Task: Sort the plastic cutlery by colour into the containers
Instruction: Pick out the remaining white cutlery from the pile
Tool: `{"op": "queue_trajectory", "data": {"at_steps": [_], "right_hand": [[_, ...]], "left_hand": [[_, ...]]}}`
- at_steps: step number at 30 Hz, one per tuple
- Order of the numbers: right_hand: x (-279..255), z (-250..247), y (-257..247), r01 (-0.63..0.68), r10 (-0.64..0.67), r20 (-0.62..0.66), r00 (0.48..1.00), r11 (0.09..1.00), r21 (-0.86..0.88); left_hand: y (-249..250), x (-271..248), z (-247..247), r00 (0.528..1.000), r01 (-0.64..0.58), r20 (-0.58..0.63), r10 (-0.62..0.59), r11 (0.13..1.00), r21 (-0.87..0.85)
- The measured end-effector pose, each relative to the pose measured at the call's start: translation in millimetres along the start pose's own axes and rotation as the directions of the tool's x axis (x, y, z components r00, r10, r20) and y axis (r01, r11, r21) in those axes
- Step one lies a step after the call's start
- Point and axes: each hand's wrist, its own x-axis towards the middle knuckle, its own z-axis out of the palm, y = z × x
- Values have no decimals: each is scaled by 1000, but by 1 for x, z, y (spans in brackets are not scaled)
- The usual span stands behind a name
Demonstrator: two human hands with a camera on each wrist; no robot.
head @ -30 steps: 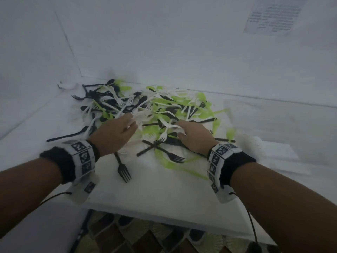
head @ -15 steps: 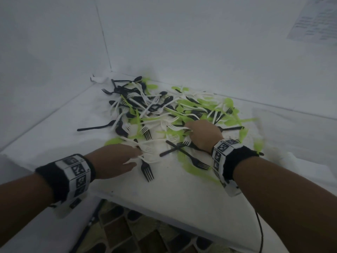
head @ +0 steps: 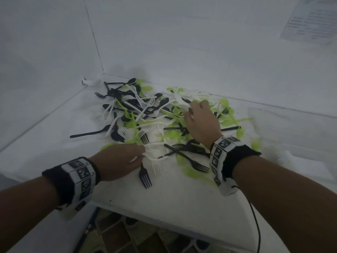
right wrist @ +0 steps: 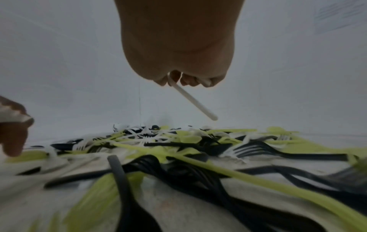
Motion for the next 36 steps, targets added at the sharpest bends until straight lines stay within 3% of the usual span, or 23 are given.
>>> {"op": "queue_trajectory", "data": {"at_steps": [2,5,7,9,14,19,23,27,31,34,36], "right_hand": [[5,0,-13,-14,15,-28,1000,999,45],[7,9,-30,-48,46,92,995,998,30],[6,22,-39,-156,115,280,953,979,129],[3,39,-42,-209,146,427,892,972,104],[3,69,-42,-176,197,558,806,980,-92],[9,66,-34,-192,202,522,829,979,-73],[13,53,-25,-226,234,411,881,972,-70],[19,32,-20,-312,261,306,916,941,132],[19,14,-19,-356,303,192,934,841,408],[16,1,-17,-378,363,141,921,749,544],[15,-4,-13,-383,383,126,915,729,567]], "left_hand": [[-1,2,-4,1000,15,-20,-16,1000,-27],[-10,0,-8,998,45,-31,-47,998,-52],[-16,-4,-9,997,73,-20,-74,996,-46],[-21,-10,-8,996,77,-34,-78,997,-19],[-31,-21,-9,994,61,-96,-57,997,47],[-28,-4,-13,994,31,-108,-21,996,86],[-21,23,-14,996,27,-91,-21,997,66],[-15,54,-10,999,-3,-48,5,998,58],[-5,83,-4,998,9,67,-17,993,121],[-2,99,1,986,-10,164,-24,979,206],[2,103,0,989,-1,147,-26,983,182]]}}
